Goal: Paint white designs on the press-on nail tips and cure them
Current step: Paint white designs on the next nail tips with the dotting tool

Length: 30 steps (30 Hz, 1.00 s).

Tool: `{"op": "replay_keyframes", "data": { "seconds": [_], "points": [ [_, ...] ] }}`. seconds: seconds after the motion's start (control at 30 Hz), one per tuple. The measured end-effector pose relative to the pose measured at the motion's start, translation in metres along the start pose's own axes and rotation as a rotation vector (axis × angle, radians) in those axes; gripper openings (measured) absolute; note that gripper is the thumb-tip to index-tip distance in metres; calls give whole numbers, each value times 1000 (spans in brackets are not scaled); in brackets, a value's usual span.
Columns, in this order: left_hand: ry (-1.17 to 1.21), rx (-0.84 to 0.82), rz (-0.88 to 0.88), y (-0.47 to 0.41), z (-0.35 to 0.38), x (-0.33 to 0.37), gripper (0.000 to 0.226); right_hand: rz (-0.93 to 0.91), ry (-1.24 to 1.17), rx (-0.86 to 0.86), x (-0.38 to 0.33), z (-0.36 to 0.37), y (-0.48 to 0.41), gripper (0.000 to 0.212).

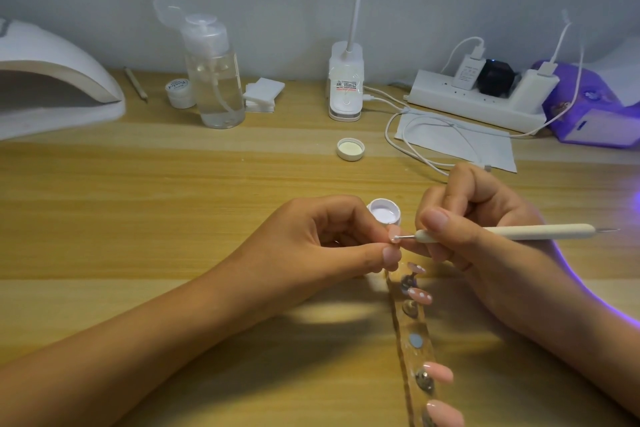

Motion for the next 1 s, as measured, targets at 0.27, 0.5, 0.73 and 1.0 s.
{"op": "replay_keyframes", "data": {
  "seconds": [0.27, 0.5, 0.73, 1.0],
  "points": [
    [-10, 2, -13, 0, -1, -2, 9, -2, -3, -5, 0, 0, 1, 31],
    [-14, -5, -14, 0, 0, -1, 9, -14, -2, -5, -1, 1, 1, 30],
    [-23, -2, -11, 0, -1, -2, 7, -18, 0, -4, -1, 1, 1, 32],
    [-34, -4, -5, -1, -1, -2, 9, -32, -12, -7, -1, 0, 1, 30]
  ]
}}
Point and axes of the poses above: each hand's wrist, its own y-axis away from the middle knuckle, its own z-axis out of the palm, x = y × z, the point moved 8 cm from there along -y, towards the middle knuckle, and after that the axes turned 8 degrees about -x, right-handed, at the moved point
